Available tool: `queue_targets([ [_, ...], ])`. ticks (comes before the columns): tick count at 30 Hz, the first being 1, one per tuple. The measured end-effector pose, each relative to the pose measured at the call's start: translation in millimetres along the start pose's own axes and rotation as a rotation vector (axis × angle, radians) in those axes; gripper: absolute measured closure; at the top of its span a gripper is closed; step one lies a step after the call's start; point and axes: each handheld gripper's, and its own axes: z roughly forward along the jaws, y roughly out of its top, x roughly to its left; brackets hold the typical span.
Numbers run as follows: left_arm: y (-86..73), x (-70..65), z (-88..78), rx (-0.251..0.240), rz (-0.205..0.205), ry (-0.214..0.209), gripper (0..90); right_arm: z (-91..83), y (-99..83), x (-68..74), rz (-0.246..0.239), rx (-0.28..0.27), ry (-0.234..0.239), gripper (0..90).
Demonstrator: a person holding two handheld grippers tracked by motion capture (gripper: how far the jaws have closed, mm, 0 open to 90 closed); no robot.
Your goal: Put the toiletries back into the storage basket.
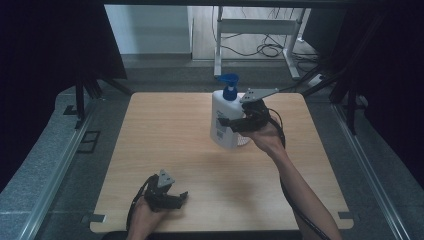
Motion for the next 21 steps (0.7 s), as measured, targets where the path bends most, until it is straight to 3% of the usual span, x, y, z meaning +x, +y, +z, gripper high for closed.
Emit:
queue_targets([
  [21, 0.4, -0.1, 0.2, 0.002, 0.000, -0.004, 11.9, 2.1, 13.7, -35.4, 0.000, -0.004, -0.075, 37.5],
])
